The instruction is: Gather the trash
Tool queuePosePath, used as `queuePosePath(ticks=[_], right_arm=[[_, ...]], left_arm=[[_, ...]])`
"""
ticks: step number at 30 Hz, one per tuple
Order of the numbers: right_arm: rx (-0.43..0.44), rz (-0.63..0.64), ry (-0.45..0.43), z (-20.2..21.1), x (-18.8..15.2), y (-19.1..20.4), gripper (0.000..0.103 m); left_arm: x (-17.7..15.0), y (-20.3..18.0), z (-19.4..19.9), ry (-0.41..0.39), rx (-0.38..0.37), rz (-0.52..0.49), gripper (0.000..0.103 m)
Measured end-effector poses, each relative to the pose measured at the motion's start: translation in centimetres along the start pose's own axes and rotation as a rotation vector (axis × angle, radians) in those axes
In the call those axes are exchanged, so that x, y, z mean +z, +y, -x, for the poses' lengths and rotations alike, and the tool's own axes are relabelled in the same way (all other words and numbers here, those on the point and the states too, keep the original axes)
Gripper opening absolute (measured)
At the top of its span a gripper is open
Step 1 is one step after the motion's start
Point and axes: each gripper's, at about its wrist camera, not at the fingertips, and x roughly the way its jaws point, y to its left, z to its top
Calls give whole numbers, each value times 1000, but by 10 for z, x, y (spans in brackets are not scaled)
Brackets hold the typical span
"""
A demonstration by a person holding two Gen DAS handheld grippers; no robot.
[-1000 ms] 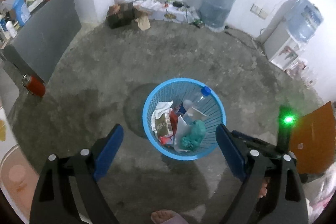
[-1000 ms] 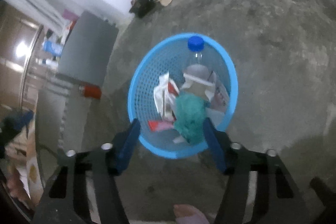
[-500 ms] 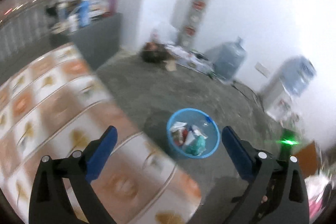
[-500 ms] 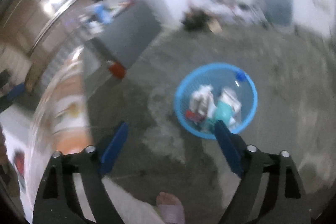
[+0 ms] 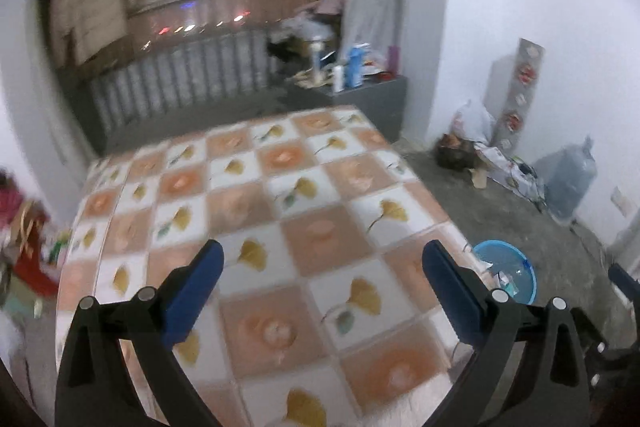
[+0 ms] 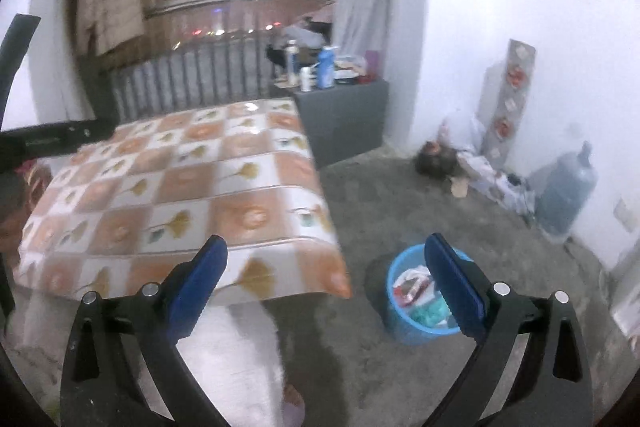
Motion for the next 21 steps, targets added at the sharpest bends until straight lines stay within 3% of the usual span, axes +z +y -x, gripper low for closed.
queuePosePath(ticks=[4,6,10,13,21], right_arm=[[22,28,32,5,-1,24,95],[27,31,90,1,-3,34,95],[11,10,219,-10,-14,43,95],[-15,4,248,-6,-23,46,95],[-96,16,274,-6,-33,41,95]], left_arm=[[-31,15,10,63,42,85,97],[-50,19,11,114,60,118,97],[-78,18,4,209,110,111,97],[-94,19,2,264,133,115,97],[-99,16,4,264,147,100,97]])
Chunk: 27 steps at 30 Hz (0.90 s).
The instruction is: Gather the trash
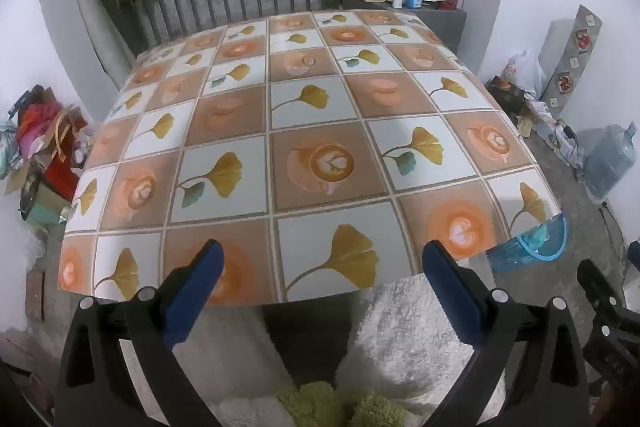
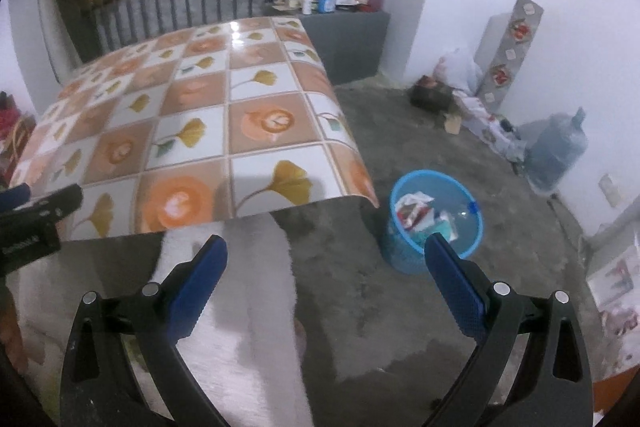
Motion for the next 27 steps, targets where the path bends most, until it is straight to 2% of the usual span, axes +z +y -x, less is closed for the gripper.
queuePosePath(ticks=[27], right_arm=[[-32,-35,15,-3,-8,-16,95]], left_arm=[[1,-15,0,7,6,-53,97]])
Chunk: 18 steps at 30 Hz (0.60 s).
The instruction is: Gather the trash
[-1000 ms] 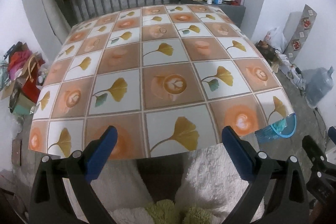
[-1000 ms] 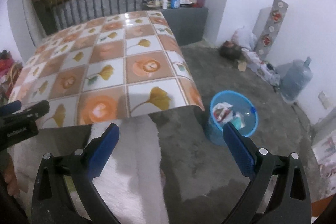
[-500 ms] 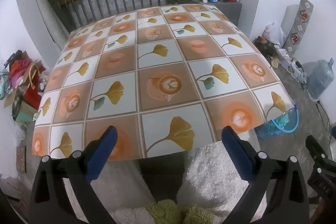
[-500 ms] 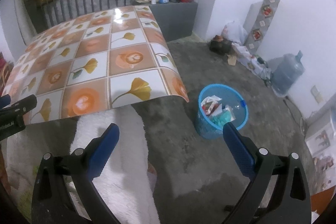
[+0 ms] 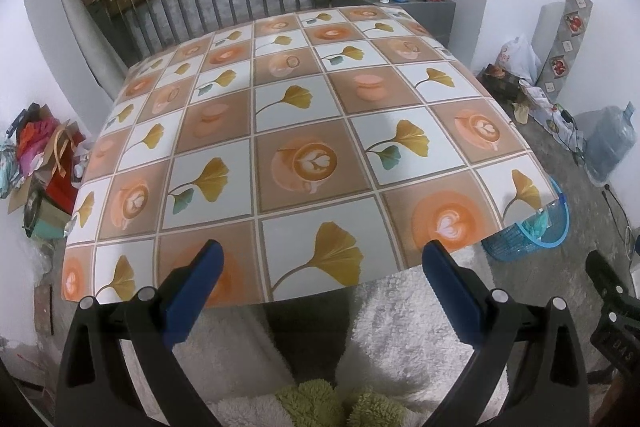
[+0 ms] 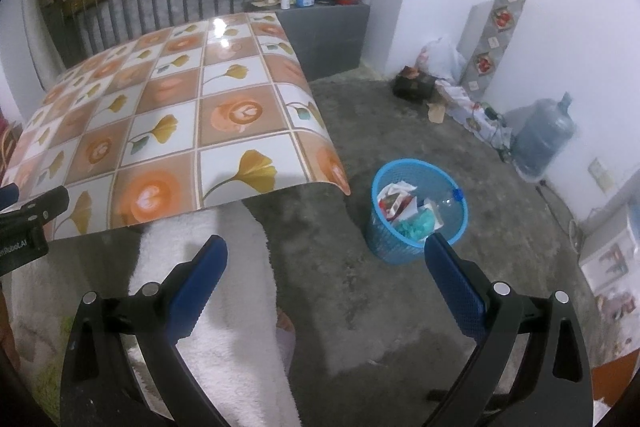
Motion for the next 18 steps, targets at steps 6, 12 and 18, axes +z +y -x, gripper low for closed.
queuePosePath(ticks=[6,12,18], right_arm=[[-3,1,-5,2,1,0,95],[-3,3,-6,3,2,2,95],[-4,5,-7,3,3,3,95]], left_arm=[[1,-1,0,0,2,-1,97],[1,-1,0,1,1,-1,97],[0,-1,0,2,1,0,97]])
